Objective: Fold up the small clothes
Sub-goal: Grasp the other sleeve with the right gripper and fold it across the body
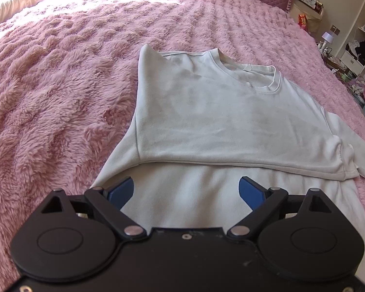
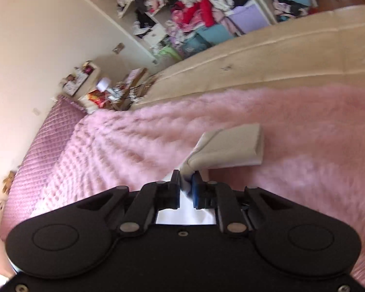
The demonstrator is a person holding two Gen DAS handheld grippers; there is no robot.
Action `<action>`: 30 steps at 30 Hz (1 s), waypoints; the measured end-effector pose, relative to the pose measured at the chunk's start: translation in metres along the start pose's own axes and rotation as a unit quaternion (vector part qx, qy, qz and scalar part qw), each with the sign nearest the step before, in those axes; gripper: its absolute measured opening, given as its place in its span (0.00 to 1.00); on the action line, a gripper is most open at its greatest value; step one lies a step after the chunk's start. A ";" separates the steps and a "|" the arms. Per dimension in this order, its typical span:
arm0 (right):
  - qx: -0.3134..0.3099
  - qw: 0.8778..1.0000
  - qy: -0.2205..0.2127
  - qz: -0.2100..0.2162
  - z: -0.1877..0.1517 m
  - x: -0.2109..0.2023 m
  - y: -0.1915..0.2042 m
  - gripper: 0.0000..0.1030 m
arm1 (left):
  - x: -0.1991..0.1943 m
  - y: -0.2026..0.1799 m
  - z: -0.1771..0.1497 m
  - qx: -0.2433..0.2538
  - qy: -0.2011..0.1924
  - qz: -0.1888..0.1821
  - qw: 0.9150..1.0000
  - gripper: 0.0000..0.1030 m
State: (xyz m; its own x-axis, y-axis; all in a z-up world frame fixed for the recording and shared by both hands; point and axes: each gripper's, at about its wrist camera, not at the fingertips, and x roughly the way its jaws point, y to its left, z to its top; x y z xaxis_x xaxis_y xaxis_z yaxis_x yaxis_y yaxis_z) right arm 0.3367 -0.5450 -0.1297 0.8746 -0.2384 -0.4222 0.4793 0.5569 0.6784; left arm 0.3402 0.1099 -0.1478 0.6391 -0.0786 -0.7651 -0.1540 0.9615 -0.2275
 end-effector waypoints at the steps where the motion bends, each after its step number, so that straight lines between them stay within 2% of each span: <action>1: -0.004 1.000 0.008 0.029 -0.004 -0.005 0.017 0.09 | 0.000 0.001 0.000 0.000 0.000 0.001 1.000 0.92; 3: -0.019 0.994 0.028 0.103 -0.018 -0.016 0.066 0.08 | -0.002 0.005 -0.002 -0.001 -0.001 -0.002 1.000 0.92; 5: -0.043 0.982 0.056 0.176 -0.043 -0.027 0.118 0.08 | -0.005 0.009 -0.003 -0.007 -0.003 -0.003 1.000 0.92; 7: -0.071 0.964 0.092 0.238 -0.076 -0.036 0.168 0.08 | -0.008 0.014 -0.005 -0.015 -0.002 -0.006 1.000 0.92; 10: -0.086 0.929 0.177 0.315 -0.146 -0.041 0.238 0.08 | -0.012 0.023 -0.008 -0.034 -0.003 -0.006 0.999 0.92; 12: -0.098 0.908 0.224 0.340 -0.197 -0.041 0.271 0.09 | -0.013 0.029 -0.009 -0.047 -0.001 -0.011 0.999 0.92; 14: -0.118 0.899 0.264 0.330 -0.248 -0.036 0.294 0.13 | -0.015 0.034 -0.010 -0.060 0.001 -0.014 0.998 0.92; 15: -0.128 0.889 0.301 0.319 -0.274 -0.031 0.302 0.23 | -0.016 0.035 -0.010 -0.062 0.002 -0.016 0.998 0.92; 16: -0.135 0.885 0.326 0.304 -0.293 -0.026 0.305 0.40 | -0.017 0.036 -0.010 -0.063 0.001 -0.017 0.998 0.92; 18: -0.141 0.885 0.343 0.282 -0.316 -0.024 0.299 0.44 | -0.018 0.037 -0.009 -0.060 0.001 -0.018 0.998 0.92; 21: -0.145 0.888 0.341 0.272 -0.317 -0.028 0.277 0.43 | -0.015 0.036 -0.009 -0.054 0.000 -0.023 0.998 0.92; 26: -0.159 0.916 0.299 0.214 -0.270 -0.021 0.221 0.43 | -0.004 0.029 -0.004 -0.062 -0.006 -0.044 0.997 0.92; 30: -0.165 0.936 0.266 0.162 -0.230 -0.008 0.178 0.43 | 0.009 0.017 0.005 -0.085 -0.018 -0.080 0.993 0.92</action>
State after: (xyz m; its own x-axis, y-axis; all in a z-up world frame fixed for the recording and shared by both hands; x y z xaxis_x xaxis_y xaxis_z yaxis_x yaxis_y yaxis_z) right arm 0.3985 -0.2607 -0.1437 0.7672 0.3665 -0.5263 0.0696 0.7682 0.6364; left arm 0.3471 0.1269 -0.1550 0.6922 -0.2143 -0.6892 -0.1714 0.8788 -0.4453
